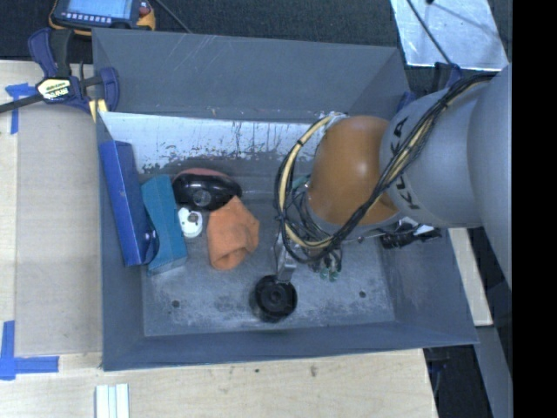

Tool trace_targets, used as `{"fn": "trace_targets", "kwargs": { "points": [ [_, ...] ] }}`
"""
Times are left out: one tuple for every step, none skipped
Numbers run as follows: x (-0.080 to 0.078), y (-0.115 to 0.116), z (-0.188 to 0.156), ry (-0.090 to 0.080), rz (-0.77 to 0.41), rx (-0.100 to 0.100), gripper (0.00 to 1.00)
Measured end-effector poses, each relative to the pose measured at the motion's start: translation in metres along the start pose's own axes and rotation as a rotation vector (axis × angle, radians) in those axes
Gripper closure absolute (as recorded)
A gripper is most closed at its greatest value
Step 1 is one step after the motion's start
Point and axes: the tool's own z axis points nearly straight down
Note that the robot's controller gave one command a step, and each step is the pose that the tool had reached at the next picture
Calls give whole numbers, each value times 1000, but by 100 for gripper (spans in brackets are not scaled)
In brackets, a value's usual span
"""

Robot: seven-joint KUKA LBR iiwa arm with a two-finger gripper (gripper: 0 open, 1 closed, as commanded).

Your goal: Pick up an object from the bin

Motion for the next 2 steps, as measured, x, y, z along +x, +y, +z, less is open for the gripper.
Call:
{"fn": "trace_targets", "kwargs": {
  "points": [
    [-30, 5, -22, 4, 20, 1, 100],
    [-5, 20, -4, -1, 96, 0, 100]
  ]
}}
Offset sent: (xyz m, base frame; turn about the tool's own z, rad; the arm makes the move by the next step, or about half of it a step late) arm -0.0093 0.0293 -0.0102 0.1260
